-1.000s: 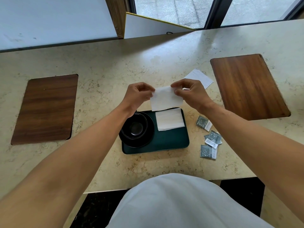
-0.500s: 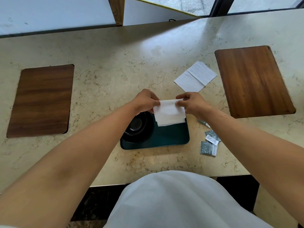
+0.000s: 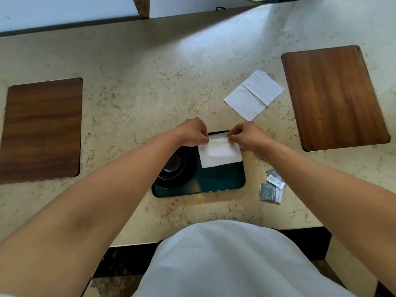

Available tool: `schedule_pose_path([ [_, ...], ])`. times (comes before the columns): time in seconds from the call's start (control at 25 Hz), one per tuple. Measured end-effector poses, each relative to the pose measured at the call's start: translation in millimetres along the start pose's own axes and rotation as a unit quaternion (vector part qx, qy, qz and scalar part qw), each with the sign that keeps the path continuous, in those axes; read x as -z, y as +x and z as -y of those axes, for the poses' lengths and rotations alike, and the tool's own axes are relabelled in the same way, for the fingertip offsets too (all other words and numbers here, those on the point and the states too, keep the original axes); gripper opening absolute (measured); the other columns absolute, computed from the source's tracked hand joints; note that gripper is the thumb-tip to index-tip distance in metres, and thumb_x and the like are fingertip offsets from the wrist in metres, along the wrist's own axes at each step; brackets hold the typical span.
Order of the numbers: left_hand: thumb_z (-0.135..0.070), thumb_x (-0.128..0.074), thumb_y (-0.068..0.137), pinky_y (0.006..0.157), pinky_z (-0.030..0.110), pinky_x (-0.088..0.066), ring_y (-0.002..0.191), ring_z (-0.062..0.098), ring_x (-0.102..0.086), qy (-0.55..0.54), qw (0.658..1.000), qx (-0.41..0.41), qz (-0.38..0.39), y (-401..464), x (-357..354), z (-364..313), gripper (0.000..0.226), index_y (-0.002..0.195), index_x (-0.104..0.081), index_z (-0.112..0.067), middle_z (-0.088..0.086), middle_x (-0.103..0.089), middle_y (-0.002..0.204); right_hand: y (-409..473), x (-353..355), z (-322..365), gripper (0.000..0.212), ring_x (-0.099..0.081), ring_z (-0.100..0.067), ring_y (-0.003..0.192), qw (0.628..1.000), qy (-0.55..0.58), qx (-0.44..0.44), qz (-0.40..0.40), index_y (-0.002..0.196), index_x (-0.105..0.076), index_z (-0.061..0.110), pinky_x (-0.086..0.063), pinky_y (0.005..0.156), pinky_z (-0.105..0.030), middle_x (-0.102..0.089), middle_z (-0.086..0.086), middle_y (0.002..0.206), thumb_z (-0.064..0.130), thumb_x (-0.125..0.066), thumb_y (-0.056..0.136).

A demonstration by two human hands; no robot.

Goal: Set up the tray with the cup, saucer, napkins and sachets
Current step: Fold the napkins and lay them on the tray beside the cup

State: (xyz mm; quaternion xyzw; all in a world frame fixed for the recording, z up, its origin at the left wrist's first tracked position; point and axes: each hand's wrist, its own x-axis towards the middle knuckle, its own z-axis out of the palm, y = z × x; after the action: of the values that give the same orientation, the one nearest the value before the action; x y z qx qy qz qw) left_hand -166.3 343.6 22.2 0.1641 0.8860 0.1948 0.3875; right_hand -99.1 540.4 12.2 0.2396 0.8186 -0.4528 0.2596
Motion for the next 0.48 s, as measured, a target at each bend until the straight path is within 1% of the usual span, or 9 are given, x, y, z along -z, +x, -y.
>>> schedule_pose_path([
  [0.12, -0.014, -0.062, 0.087, 0.079, 0.037, -0.058, 0.088, 0.021, -0.067, 0.025, 1.000, -0.012, -0.015, 4.4, -3.2, 1.4, 0.015, 0.093, -0.076, -0.011, 0.004, -0.073, 0.092, 1.6, -1.9, -1.3, 0.010, -0.064, -0.016, 0.095, 0.997, -0.052, 0.051, -0.023, 0.096, -0.073, 0.018, -0.057, 0.078, -0.031, -0.067, 0.004, 0.098, 0.014, -0.067, 0.090],
  [0.2, -0.014, -0.061, 0.087, 0.078, 0.035, -0.058, 0.088, 0.021, -0.067, 0.034, 0.999, -0.017, -0.032, 5.9, -6.2, 2.8, 0.017, 0.094, -0.076, -0.009, 0.006, -0.074, 0.093, 1.9, -4.3, -2.3, 0.010, -0.064, -0.014, 0.095, 0.992, -0.082, 0.088, -0.033, 0.097, -0.072, 0.018, -0.054, 0.078, -0.027, -0.066, 0.007, 0.095, 0.015, -0.067, 0.089],
  [0.28, -0.015, -0.061, 0.088, 0.076, 0.036, -0.059, 0.085, 0.022, -0.067, 0.041, 0.998, -0.020, -0.040, 7.0, -8.7, 3.7, 0.017, 0.093, -0.077, -0.009, 0.006, -0.074, 0.090, 2.4, -6.2, -3.4, 0.011, -0.063, -0.014, 0.094, 0.986, -0.111, 0.117, -0.048, 0.099, -0.072, 0.019, -0.050, 0.078, -0.025, -0.067, 0.006, 0.096, 0.016, -0.067, 0.089],
  [0.48, -0.017, -0.061, 0.090, 0.073, 0.037, -0.058, 0.082, 0.024, -0.067, 0.077, 0.995, -0.044, -0.052, 5.8, -9.6, 4.9, 0.018, 0.093, -0.076, -0.008, 0.008, -0.074, 0.087, 8.1, -7.9, -1.6, 0.011, -0.065, -0.017, 0.095, 0.979, -0.134, 0.140, -0.068, 0.100, -0.072, 0.018, -0.054, 0.086, -0.033, -0.070, 0.001, 0.100, 0.015, -0.066, 0.090],
])
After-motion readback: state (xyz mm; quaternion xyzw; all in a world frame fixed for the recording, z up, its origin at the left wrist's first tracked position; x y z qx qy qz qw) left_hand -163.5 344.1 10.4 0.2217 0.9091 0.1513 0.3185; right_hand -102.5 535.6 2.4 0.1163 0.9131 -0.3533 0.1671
